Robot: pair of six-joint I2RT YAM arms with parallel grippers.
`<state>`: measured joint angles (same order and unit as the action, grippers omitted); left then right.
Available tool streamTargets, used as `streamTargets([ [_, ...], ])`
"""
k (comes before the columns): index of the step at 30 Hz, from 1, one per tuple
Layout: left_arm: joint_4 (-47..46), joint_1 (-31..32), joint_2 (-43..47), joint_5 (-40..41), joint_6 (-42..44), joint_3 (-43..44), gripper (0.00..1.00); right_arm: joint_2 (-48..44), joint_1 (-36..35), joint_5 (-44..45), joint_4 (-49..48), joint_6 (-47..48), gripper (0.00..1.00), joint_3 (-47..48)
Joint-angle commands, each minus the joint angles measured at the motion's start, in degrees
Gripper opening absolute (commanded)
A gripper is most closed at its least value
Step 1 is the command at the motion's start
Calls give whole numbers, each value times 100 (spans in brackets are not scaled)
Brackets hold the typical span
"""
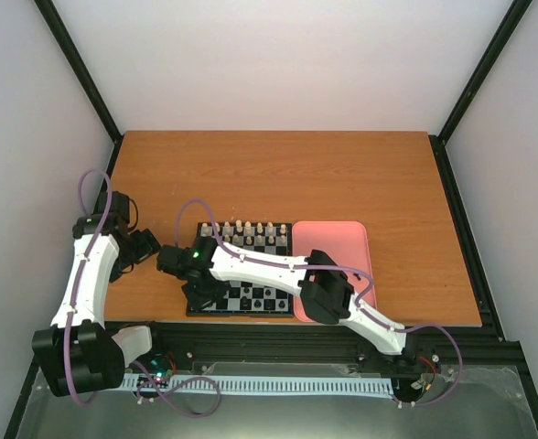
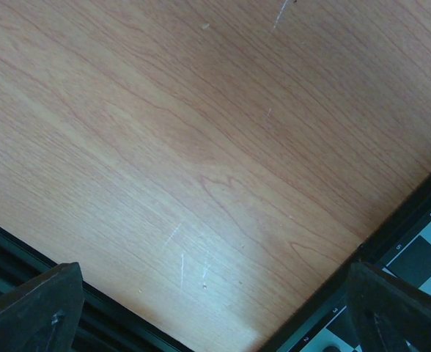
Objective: Set up the chess pieces on the board
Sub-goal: Place the chess piece on the chessboard.
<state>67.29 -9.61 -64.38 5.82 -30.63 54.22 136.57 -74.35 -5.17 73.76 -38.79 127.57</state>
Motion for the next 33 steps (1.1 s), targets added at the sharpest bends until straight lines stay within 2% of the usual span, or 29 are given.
streamTargets([
  [1, -40, -43, 17, -68, -123, 63, 100, 158, 116, -74, -102, 36, 9, 119],
  [23, -93, -44, 9, -191, -22, -16, 100, 466, 198, -314, -189, 144, 10, 198],
  [33, -102, -50, 40, -228, 13, -5, 100, 456, 210, -228, -142, 143, 17, 163],
])
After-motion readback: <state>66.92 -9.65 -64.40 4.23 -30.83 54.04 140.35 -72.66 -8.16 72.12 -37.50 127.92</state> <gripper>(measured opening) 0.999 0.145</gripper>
